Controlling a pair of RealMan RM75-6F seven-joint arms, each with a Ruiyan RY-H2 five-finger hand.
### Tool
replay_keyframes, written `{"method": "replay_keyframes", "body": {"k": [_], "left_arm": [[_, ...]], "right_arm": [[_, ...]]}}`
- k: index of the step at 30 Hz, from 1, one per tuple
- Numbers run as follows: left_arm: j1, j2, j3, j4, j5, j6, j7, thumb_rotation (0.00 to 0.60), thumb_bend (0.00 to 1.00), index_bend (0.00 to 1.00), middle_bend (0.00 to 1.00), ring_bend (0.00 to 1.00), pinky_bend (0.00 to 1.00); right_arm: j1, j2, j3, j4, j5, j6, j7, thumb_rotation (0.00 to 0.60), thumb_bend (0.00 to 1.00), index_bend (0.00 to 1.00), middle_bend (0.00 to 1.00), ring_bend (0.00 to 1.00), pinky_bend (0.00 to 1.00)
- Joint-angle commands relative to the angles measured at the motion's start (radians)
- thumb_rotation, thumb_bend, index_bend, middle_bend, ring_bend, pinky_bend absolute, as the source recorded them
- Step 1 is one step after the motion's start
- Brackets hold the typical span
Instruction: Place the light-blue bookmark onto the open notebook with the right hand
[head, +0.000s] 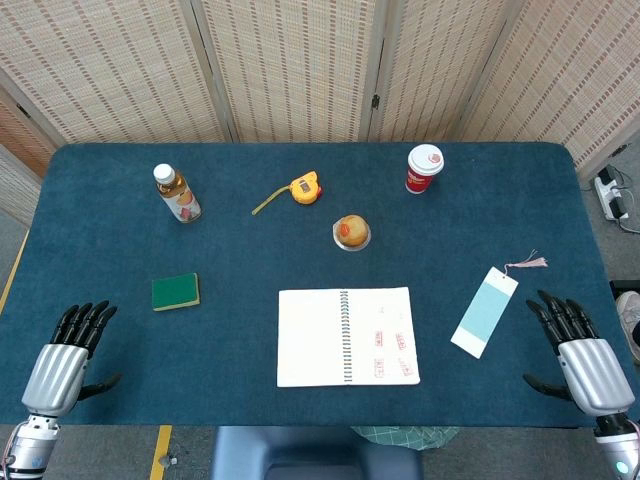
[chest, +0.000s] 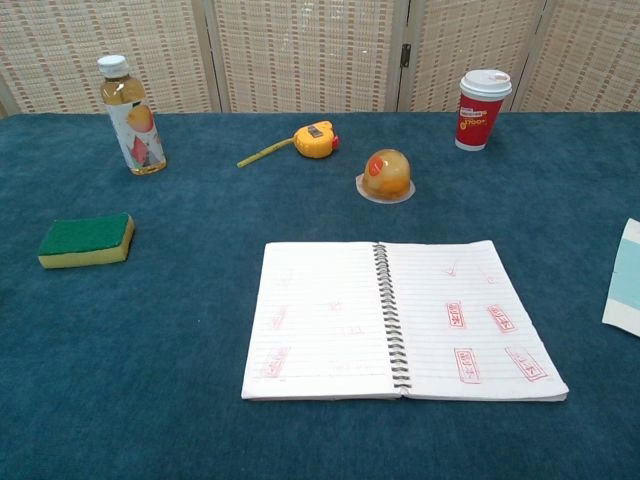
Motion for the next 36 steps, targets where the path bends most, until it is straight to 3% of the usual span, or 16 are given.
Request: {"method": "replay_keyframes", "body": {"k": [1,8,12,18,22,26,36], "left_arm": [[-0.004,-0.002,0.003,0.000,0.002,-0.010,0.001,0.600,0.16,0.11,0.09,0.02,0.06],[-0.006,0.003,-0.006,-0.008,-0.005,-0.006,-0.020,0.600,0.16,0.11,0.09,0.02,0.06],[-0.008,0.005,-0.008,-0.008,-0.007,-0.009,-0.032,0.600,0.16,0.11,0.09,0.02,0.06],[-0.004,0.008,-0.009,-0.008,-0.013,-0.005,-0.032,0.600,0.16,0.11,0.09,0.02,0.06],[-0.005,0.011,-0.009,-0.012,-0.016,-0.007,-0.064,0.600,0.14,0.11,0.09,0.02,0.06],[-0.005,0.005,-0.014,-0.004,-0.024,-0.009,-0.062,0.600,0.13,0.11,0.09,0.02,0.06],[-0.016,-0.014,-0.020,0.011,-0.052,-0.044,-0.032,0.600,0.13,0.12,0.09,0.02,0.06]], "right_arm": [[0.000,0.003,0.000,0.001,0.000,0.001,0.007,0.600,0.00,0.00,0.00,0.00,0.00],[0.068,0.023,0.006,0.067,-0.019,-0.088,0.053,0.600,0.00,0.01,0.00,0.00,0.00],[0.157,0.068,0.023,0.120,-0.068,-0.171,0.032,0.600,0.05,0.18,0.00,0.00,0.00],[0.266,0.081,0.031,0.176,-0.032,-0.363,-0.004,0.600,0.06,0.21,0.00,0.00,0.00],[0.320,0.043,0.022,0.232,-0.013,-0.473,-0.085,0.600,0.14,0.22,0.00,0.00,0.00],[0.343,-0.011,0.019,0.279,-0.012,-0.499,-0.142,0.600,0.17,0.27,0.00,0.00,0.00],[0.388,-0.192,-0.029,0.526,-0.083,-0.487,-0.016,0.600,0.21,0.36,0.00,0.00,0.00]]}}
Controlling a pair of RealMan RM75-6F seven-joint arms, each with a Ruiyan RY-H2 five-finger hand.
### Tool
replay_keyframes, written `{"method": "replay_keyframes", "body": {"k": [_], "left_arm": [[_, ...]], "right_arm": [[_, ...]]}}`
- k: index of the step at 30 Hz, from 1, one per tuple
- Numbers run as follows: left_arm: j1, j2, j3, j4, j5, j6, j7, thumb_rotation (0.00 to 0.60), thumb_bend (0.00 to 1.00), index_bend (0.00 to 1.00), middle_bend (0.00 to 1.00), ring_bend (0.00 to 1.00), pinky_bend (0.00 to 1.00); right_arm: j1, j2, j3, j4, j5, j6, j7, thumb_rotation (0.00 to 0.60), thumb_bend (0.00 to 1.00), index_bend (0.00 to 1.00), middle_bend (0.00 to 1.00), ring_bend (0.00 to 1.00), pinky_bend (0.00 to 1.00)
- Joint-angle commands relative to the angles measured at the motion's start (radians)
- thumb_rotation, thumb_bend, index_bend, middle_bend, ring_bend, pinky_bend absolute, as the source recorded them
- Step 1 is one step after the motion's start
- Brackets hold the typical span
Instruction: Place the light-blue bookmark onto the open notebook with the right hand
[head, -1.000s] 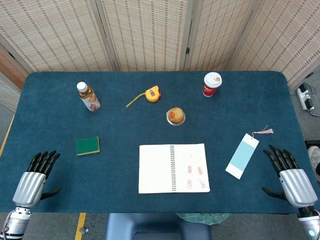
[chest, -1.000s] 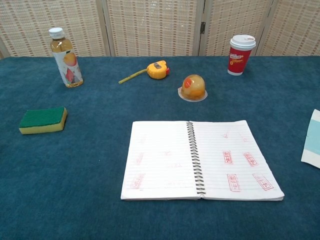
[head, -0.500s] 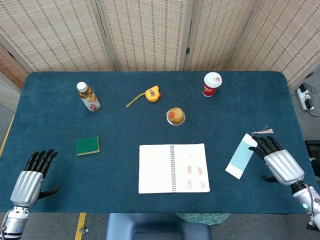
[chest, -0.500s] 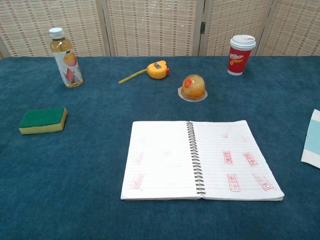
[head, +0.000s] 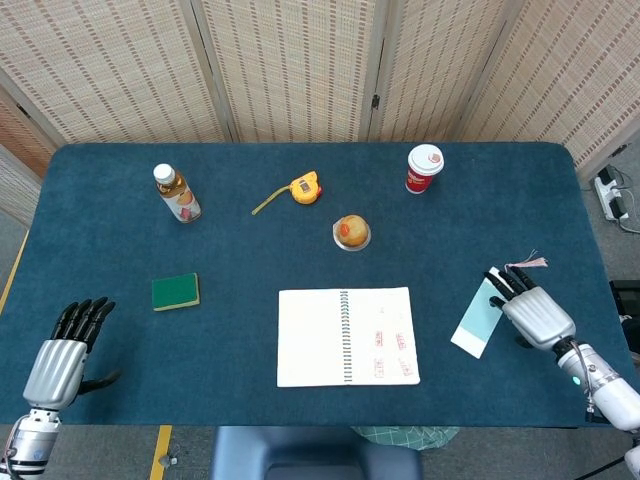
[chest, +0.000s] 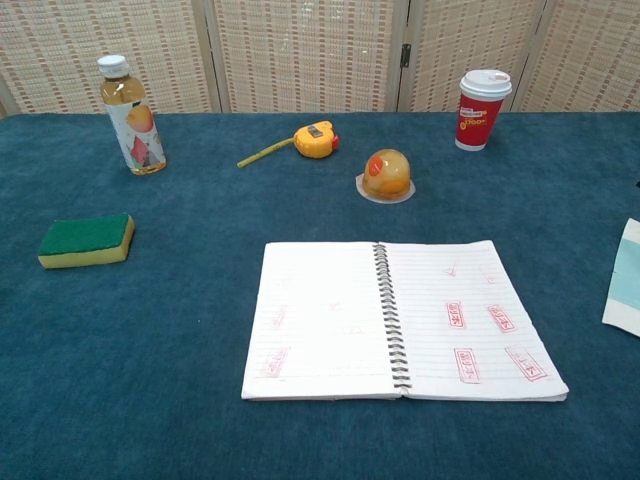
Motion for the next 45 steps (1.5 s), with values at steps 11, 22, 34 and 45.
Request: {"method": "replay_keyframes", "body": {"k": [11,22,34,45], "left_arm": [[-0.006,-0.013,-0.009,0.013,-0.032,-0.024,0.018,0.600,0.13,0.13,0.09,0.02,0.06],[-0.011,-0.018,-0.011,0.023,-0.044,-0.036,0.019,0.600,0.13,0.12,0.09,0.02,0.06],[-0.015,-0.025,-0.013,0.032,-0.053,-0.044,0.022,0.600,0.13,0.12,0.09,0.02,0.06],[-0.017,-0.030,-0.015,0.037,-0.059,-0.049,0.028,0.600,0.13,0.12,0.09,0.02,0.06]], "right_arm": [[0.049,-0.218,-0.051,0.308,-0.041,0.023,0.181,0.600,0.21,0.33,0.00,0.00,0.00],[0.084,-0.247,-0.068,0.364,-0.036,0.014,0.219,0.600,0.23,0.33,0.00,0.00,0.00],[0.097,-0.245,-0.087,0.372,-0.019,-0.003,0.235,0.600,0.25,0.32,0.00,0.00,0.00],[0.106,-0.255,-0.100,0.383,-0.008,-0.016,0.240,0.600,0.25,0.31,0.00,0.00,0.00]]}}
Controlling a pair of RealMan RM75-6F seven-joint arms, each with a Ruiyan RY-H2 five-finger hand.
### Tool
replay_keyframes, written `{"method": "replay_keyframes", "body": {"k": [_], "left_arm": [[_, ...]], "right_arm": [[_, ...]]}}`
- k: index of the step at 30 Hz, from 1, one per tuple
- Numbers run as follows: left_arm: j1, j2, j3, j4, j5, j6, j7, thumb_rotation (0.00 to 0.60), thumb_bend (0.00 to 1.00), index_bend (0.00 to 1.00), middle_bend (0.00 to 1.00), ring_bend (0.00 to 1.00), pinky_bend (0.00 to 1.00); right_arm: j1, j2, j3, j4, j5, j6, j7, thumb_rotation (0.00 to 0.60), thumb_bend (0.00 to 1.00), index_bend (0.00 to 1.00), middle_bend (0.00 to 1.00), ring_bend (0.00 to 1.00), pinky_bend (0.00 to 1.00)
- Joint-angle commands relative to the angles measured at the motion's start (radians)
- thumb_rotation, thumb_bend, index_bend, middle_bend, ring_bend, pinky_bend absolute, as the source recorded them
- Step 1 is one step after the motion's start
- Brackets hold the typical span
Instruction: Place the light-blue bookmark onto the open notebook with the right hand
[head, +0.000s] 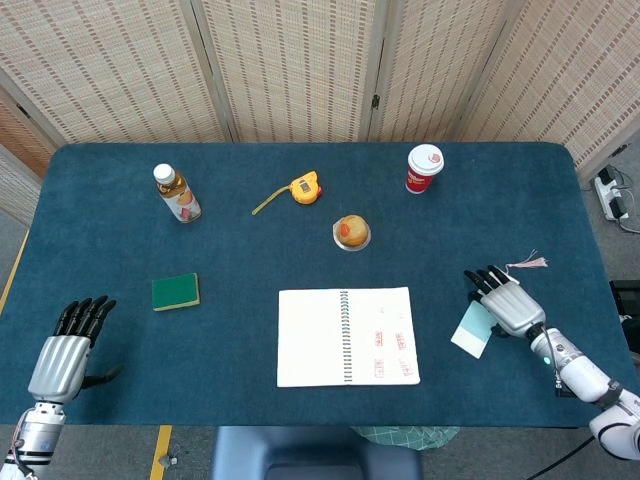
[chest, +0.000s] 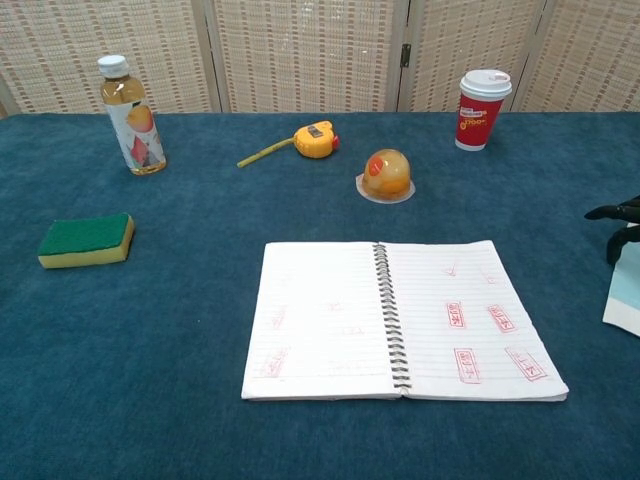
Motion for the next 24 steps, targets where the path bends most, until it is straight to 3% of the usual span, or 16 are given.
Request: {"method": "replay_keyframes", "body": {"k": [1,24], "left_arm": [[-0.001,-0.001,0.000,0.001,-0.001,-0.002,0.001,0.600,0.13,0.12,0.09,0.02,0.06],[-0.007,-0.010,0.003,0.007,-0.002,-0.010,0.011,0.600,0.13,0.12,0.09,0.02,0.06]], "right_arm": [[0.001,0.001,-0.002,0.000,0.001,0.001,0.005,0.600,0.25,0.31,0.00,0.00,0.00],[-0.010,0.013,-0.022,0.005,0.013,0.017,0.008,0.600,0.25,0.29,0.00,0.00,0.00]]}}
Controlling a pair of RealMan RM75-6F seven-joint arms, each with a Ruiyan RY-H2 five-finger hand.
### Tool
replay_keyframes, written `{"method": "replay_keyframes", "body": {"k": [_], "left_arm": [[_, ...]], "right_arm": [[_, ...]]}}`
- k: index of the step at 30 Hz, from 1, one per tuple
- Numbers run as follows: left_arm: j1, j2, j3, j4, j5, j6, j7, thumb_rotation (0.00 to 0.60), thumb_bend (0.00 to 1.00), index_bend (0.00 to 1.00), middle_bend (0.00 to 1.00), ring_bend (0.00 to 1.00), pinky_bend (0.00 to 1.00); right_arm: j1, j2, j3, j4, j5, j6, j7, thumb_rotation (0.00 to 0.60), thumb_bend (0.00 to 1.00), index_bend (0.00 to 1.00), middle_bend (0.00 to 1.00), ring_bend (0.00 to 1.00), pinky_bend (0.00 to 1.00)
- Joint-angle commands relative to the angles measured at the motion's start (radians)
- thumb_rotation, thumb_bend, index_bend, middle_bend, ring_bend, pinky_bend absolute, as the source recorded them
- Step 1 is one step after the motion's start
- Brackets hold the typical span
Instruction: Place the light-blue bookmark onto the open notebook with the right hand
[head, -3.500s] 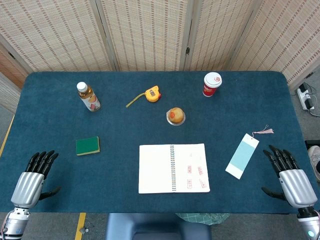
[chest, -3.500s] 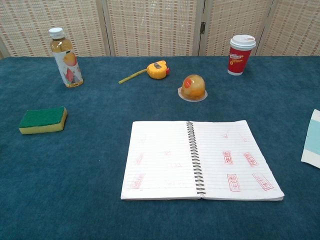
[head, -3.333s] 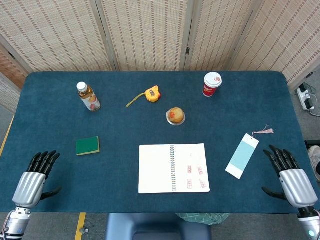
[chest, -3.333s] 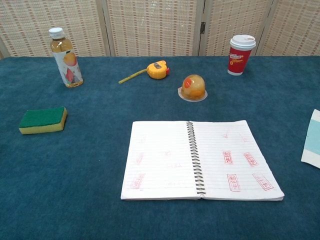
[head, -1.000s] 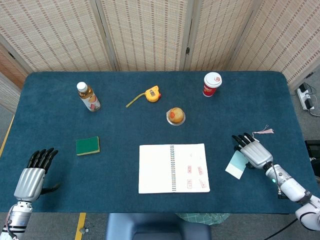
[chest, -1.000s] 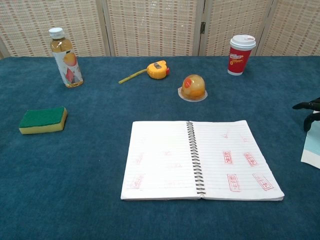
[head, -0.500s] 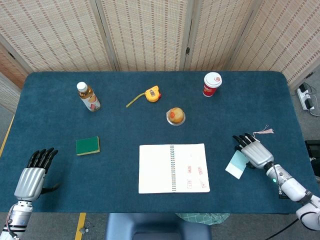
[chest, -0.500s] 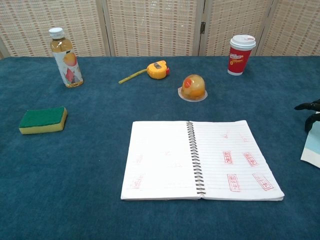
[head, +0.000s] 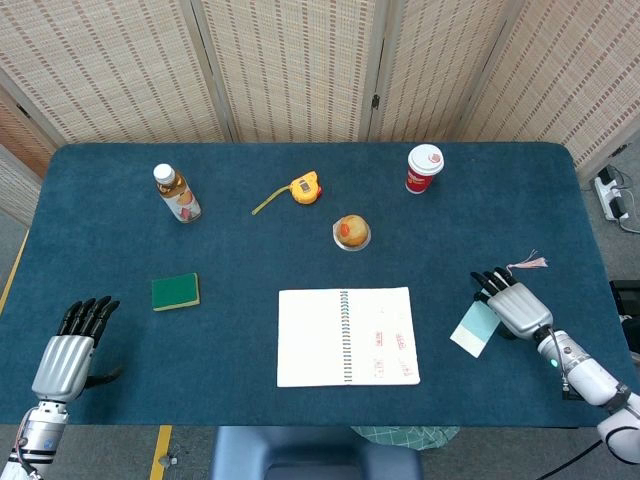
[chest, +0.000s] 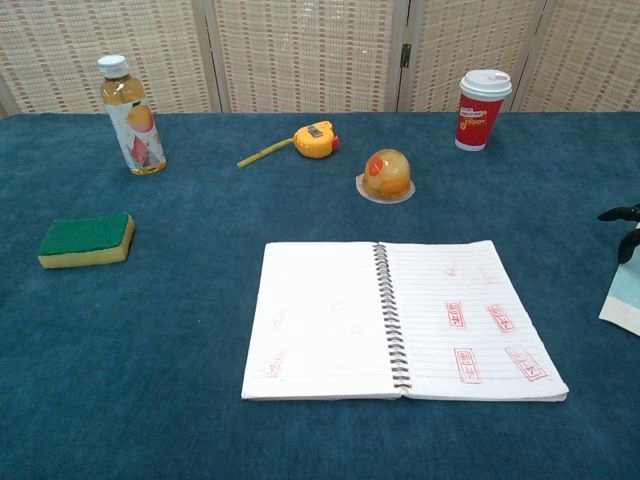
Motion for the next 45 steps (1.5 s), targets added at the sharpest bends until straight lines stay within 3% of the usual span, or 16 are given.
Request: {"method": "replay_keyframes", "body": {"k": [1,20,30,45], "left_arm": [[-0.001,-0.001,0.001,0.000,-0.001,-0.003,0.002,0.600,0.13,0.12,0.09,0.02,0.06],[-0.002,-0.003,0.002,0.001,-0.004,-0.004,0.006,0.600,0.13,0.12,0.09,0.02,0.06],[-0.003,-0.003,0.001,0.002,-0.006,-0.006,0.006,0.600,0.13,0.12,0.09,0.02,0.06],[-0.003,0.000,0.004,-0.002,-0.001,-0.004,0.001,0.600,0.13,0.12,0.09,0.02,0.06]], "right_arm": [[0.000,-0.001,0.001,0.001,0.003,-0.001,-0.001,0.600,0.25,0.29,0.00,0.00,0.00],[0.003,-0.012,0.001,0.007,0.012,-0.008,-0.010,0.600,0.26,0.29,0.00,0.00,0.00],[0.000,-0.030,0.005,0.024,0.019,-0.006,-0.024,0.600,0.28,0.43,0.00,0.00,0.00],[-0.005,0.018,0.019,-0.038,0.016,0.053,-0.040,0.600,0.28,0.43,0.00,0.00,0.00]]}}
